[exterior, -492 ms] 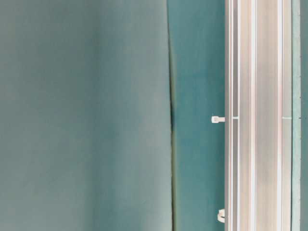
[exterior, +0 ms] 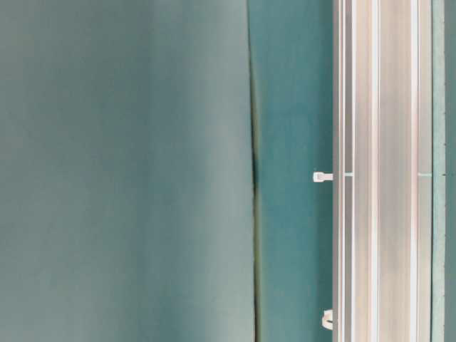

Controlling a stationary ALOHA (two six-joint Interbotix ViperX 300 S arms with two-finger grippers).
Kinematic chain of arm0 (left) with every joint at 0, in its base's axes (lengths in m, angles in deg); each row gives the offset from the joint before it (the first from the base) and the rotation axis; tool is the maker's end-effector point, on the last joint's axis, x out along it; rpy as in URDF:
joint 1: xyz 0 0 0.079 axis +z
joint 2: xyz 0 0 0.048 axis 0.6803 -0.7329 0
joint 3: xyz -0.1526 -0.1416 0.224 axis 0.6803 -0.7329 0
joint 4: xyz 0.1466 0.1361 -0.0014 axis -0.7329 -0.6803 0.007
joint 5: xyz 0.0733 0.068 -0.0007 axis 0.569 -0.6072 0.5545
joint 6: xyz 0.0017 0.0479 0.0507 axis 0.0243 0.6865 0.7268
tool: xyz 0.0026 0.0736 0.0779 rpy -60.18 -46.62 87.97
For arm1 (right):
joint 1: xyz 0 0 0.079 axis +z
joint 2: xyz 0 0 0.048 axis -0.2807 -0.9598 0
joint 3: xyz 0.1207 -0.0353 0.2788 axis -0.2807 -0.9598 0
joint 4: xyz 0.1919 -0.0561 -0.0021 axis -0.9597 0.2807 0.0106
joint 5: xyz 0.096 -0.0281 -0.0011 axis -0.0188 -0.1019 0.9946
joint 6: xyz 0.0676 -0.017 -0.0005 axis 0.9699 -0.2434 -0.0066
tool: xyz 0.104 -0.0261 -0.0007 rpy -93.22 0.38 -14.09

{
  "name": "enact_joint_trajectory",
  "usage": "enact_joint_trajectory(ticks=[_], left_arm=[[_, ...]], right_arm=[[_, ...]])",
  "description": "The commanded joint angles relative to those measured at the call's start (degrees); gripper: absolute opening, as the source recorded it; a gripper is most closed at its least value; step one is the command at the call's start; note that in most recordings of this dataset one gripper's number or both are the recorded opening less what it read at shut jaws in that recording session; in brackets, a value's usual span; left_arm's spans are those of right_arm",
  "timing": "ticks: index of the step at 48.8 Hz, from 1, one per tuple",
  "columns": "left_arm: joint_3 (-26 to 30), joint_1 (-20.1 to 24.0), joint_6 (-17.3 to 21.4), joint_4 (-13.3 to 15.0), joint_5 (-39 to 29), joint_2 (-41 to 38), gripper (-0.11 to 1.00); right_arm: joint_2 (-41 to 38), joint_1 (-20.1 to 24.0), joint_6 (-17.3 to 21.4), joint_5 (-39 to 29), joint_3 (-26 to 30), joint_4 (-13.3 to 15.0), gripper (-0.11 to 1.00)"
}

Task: Lift the large metal rail with both hands.
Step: 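Move both grippers down over the two ends of the silver rail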

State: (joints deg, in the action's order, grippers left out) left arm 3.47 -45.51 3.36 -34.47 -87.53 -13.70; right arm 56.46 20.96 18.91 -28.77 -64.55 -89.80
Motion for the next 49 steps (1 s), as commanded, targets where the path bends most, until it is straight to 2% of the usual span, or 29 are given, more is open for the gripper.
enact_joint_trajectory(ticks=[1,15,21,28,37,44,47,49], left_arm=[[5.0,-0.1,0.4,-0.1,-7.0,-2.9,-0.01],[12.0,-0.4,-0.3,-0.2,-14.9,-12.8,-0.01],[14.7,-0.4,0.5,-0.3,-19.0,-16.1,-0.01],[15.9,-0.4,1.3,-0.5,-20.7,-17.9,-0.01],[14.9,-0.4,2.2,-0.4,-21.1,-18.3,0.01],[13.7,-0.4,1.8,-0.5,-21.2,-18.4,0.15],[13.1,-0.3,1.5,-0.5,-21.2,-18.5,0.28],[12.7,-0.3,1.3,-0.4,-21.2,-18.5,0.40]], right_arm=[[-4.1,0.0,1.6,-4.7,3.8,-0.1,0.00],[-18.0,-0.4,1.8,-18.4,11.5,0.1,0.00],[-22.3,-0.7,1.3,-22.8,14.3,1.8,0.00],[-25.5,-0.8,1.2,-24.8,14.9,4.8,0.00],[-27.6,-1.8,0.9,-25.0,14.0,5.5,0.02],[-28.4,-2.5,-0.7,-24.2,13.6,5.4,0.15],[-28.7,-2.5,-1.9,-23.6,13.6,5.4,0.27],[-29.0,-2.5,-2.6,-23.1,13.8,5.5,0.39]])
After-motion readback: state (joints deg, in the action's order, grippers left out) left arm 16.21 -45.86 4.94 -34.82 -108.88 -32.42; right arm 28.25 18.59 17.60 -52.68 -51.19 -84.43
